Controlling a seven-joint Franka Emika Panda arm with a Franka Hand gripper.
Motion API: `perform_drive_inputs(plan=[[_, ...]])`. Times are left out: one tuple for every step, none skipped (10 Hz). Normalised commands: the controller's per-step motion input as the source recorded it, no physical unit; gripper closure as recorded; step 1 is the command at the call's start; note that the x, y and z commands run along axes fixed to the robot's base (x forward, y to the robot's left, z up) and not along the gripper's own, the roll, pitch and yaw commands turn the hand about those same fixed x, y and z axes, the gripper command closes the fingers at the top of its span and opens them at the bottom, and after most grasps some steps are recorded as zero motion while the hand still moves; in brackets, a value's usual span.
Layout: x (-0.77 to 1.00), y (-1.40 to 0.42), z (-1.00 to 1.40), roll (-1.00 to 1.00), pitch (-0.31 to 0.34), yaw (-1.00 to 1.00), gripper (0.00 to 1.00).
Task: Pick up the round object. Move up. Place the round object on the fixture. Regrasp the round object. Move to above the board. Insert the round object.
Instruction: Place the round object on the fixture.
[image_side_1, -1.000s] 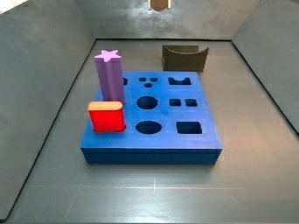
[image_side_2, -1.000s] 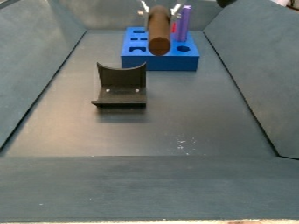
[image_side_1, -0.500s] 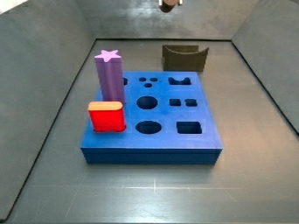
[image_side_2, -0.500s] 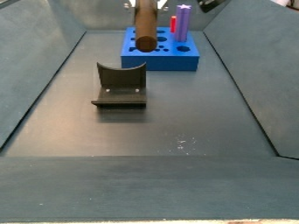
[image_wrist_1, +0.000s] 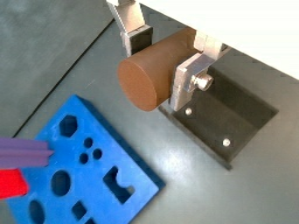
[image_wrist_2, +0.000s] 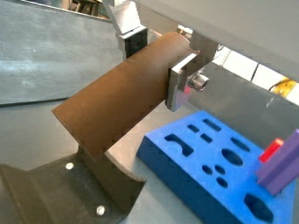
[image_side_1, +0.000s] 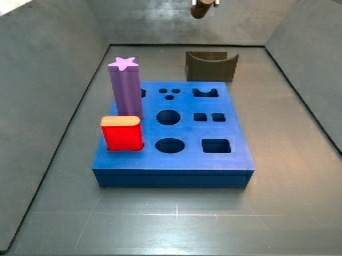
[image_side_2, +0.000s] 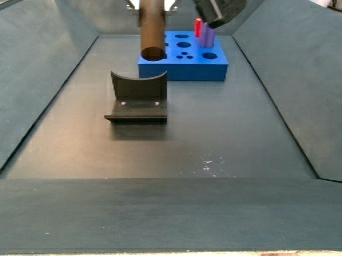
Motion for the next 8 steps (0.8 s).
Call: perform_drive_inputs(plan=[[0.45,0.05,-0.02,-0.57,0.143,-0.14,1.00],[0.36,0.04,-0.02,-0.41,0.105,-0.14,1.00],[0.28,0.04,-0.02,-0.35,0.078,-0.14,1.00],[0.18,0.05,-0.02,-0.31,0.074,-0.12,1.00],[0.15,0.14,-1.00,-1.00,0.211,-0.10,1.00],[0.13,0.14,-1.00,-1.00,0.199,-0.12,1.00],[0.15,0.14,-1.00,-1.00,0.222,-0.14,1.00],[0.17,0.14,-1.00,-1.00,0.260,-0.18,1.00]])
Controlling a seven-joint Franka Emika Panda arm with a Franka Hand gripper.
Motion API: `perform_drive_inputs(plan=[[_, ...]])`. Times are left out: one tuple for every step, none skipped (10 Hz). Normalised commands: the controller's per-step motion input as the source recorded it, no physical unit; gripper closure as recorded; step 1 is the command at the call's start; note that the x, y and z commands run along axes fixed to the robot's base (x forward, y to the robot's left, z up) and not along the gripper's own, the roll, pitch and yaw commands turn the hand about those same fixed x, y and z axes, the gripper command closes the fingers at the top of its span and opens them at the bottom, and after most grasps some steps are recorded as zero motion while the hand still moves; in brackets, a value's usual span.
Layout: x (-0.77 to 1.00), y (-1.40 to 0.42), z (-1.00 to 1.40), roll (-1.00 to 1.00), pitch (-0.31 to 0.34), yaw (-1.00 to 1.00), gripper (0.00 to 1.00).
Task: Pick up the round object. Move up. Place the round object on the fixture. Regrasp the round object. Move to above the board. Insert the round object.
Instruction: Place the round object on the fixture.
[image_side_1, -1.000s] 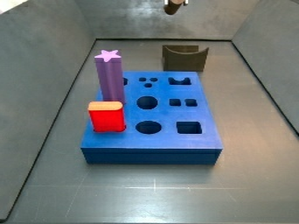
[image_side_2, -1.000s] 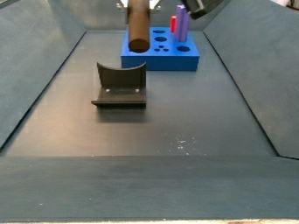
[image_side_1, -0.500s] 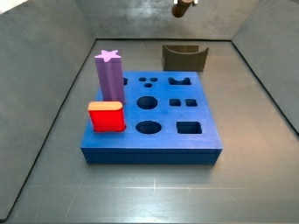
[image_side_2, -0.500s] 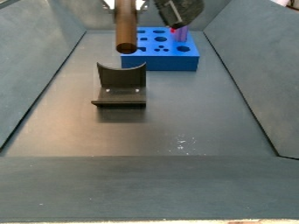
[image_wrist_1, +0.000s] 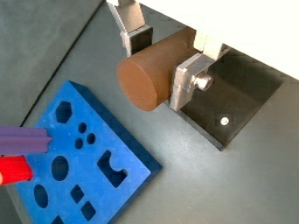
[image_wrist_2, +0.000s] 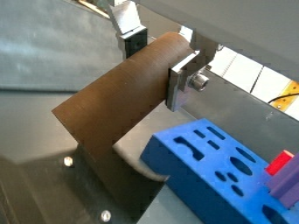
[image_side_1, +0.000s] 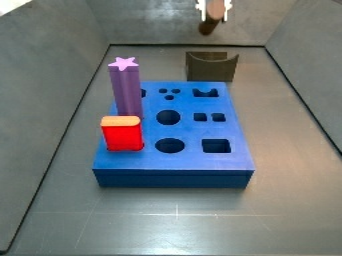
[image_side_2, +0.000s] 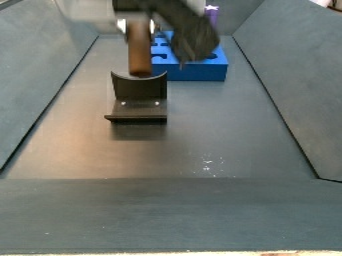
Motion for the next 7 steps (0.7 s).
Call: perform_drive_inputs(plan=[[0.17,0.14,-1.00,-1.00,0.264,-0.20,1.00],[0.18,0.15,-1.00,-1.00,0.261,-0.26,1.00],[0.18,0.14,-1.00,-1.00,0.252,-0.31,1.00],[0.20,0.15,-1.00,-0.75,0.172,-0.23,1.00],[0.19,0.13,-0.93,-0.58,0.111,-0.22,1.00],[0.15,0.10,-0.70,-0.44,0.043,-0.21,1.00],[0.12,0.08,-0.58,-0.38,0.019,-0.20,1.00]])
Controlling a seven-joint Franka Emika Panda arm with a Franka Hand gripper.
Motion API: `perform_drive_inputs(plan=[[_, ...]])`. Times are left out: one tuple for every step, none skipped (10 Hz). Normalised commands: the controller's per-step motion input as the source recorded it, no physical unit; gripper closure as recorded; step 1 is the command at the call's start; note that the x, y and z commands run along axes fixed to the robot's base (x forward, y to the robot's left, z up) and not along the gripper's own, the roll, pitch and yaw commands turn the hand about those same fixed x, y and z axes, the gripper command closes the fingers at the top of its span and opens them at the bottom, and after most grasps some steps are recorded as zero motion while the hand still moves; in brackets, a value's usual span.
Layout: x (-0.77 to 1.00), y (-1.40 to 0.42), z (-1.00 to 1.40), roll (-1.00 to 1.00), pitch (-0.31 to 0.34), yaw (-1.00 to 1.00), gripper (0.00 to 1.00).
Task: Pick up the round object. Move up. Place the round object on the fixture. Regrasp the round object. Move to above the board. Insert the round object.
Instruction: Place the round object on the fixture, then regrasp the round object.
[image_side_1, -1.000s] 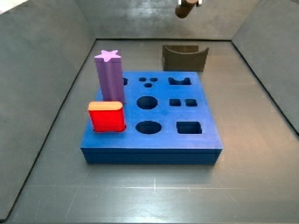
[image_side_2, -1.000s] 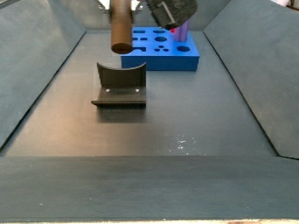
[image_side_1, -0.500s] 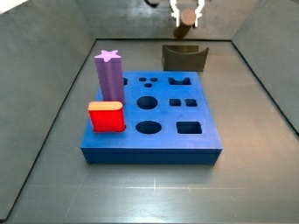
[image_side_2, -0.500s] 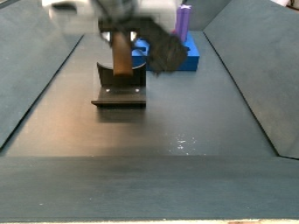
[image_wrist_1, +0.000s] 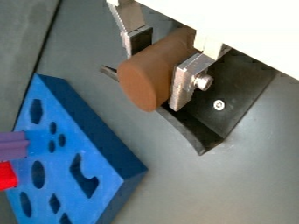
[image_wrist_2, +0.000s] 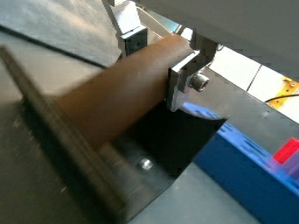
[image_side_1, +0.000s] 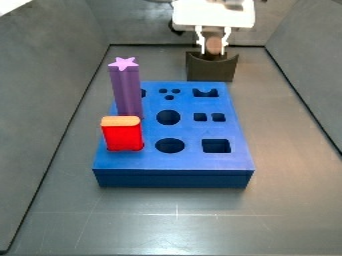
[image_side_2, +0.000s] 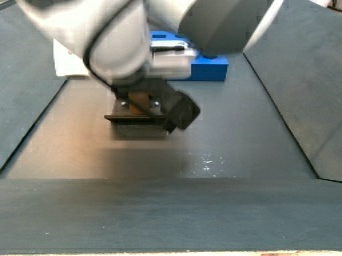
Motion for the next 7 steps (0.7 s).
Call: perform_drive_inputs(plan=[[0.10,0.07,-0.37,-0.31,-0.018,-0.17,1.00],[0.09,0.10,-0.31,-0.26,-0.057,-0.15,1.00],[0.08,0.10,-0.31,-0.25,-0.066,-0.13,1.00],[0.08,0.10,-0.31,-0.25,-0.066,-0.11,1.00],[0.00,0.00,0.00,0.00,0.000,0.00,0.00],[0.00,0.00,1.00,0.09,-0.050,-0.04,0.00],[-0.01,0.00,1.00,0.10,-0.039,-0.03,0.00]])
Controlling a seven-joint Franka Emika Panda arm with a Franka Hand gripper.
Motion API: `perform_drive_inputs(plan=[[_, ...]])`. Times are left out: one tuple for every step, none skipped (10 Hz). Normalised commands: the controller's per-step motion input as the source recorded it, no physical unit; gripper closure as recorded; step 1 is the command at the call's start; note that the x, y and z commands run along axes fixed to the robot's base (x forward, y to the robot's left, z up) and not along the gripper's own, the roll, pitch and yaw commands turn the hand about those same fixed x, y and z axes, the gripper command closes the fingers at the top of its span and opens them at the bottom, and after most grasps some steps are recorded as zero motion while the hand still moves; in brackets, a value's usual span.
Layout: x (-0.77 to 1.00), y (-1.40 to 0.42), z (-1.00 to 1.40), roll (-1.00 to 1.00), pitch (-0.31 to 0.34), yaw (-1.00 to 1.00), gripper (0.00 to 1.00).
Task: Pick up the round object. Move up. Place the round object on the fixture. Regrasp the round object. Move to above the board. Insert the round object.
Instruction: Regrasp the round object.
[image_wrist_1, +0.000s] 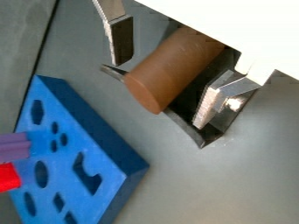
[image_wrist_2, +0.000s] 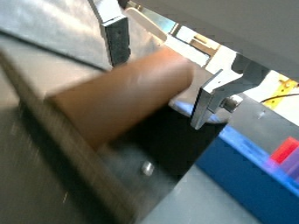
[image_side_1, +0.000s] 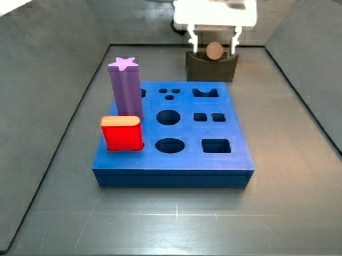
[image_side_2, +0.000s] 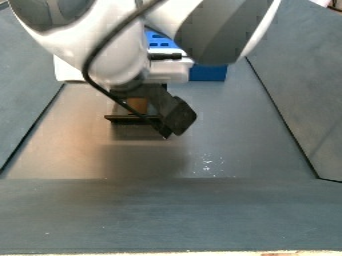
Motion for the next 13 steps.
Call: perform_drive_inputs(plan=[[-0.03,0.00,1.00,0.11,-0.017,-0.01,0.00],[-0.04,0.00,1.00,0.11,0.015,0.02,0.00],[-0.04,0.00,1.00,0.10,0.052,0.03,0.00],[-0.04,0.00,0.90,0.09,0.087,0.02,0.00],[-0.04,0.01,0.78,0.09,0.108,0.02,0.00],[-0.03,0.01,0.56,0.08,0.132,0.00,0.00],[-0.03,0.01,0.39,0.07,0.140,-0.01,0.00],[-0.10,-0.82,0.91,1.00,0.055,0.02,0.00],[-0.10,-0.81,0.77,1.00,0.054,0.02,0.00],[-0.10,-0.65,0.59,1.00,0.043,0.02,0.00],[-0.11,-0.55,0.47,1.00,0.038,0.02,0.00],[-0.09,-0.34,0.20,1.00,0.031,0.02,0.00],[-0.06,-0.17,0.06,1.00,0.030,0.02,0.00]])
